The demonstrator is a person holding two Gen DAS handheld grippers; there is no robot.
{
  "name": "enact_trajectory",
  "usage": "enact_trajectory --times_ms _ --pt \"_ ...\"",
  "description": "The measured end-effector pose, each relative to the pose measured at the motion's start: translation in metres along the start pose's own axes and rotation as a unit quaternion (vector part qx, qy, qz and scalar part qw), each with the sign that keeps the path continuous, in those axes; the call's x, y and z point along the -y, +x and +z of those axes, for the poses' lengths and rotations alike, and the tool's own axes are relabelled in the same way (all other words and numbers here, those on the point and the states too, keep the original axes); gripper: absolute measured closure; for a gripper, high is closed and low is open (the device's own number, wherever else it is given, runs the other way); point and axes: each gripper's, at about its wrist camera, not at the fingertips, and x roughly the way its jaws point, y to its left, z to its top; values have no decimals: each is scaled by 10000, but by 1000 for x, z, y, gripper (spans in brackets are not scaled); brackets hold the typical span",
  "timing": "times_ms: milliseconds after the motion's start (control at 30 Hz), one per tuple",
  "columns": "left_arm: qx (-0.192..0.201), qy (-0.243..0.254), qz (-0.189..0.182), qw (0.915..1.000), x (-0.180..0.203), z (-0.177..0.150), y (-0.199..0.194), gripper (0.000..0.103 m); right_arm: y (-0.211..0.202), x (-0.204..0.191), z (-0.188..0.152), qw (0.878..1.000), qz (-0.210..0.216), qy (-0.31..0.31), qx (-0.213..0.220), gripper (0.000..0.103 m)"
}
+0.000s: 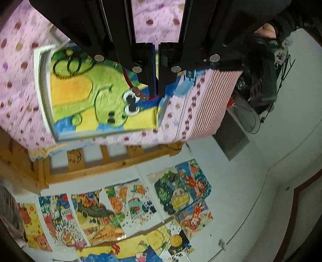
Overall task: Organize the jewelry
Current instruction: 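Lift the blue watch with the left tool over the tray while the right tool lifts the bracelet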
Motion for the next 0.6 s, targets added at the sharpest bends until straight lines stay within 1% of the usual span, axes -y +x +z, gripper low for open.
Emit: enact_trajectory --times_ms 133,267,433,600 --pt "26 -52 -5 10000 -2 11 13 99 6 4 21 9999 -89 -38 126 101" --pt "3 -118 -19 9999 -7 17 24 99 15 9 30 9998 -139 -38 113 101" --pt "-39 -150 -45 9999 -11 18 33 99 17 14 28 9999 -100 -12 67 101" --pt "-33 -191 -79 9998 -16 16 35 99 2 7 18 9999 51 -132 79 101"
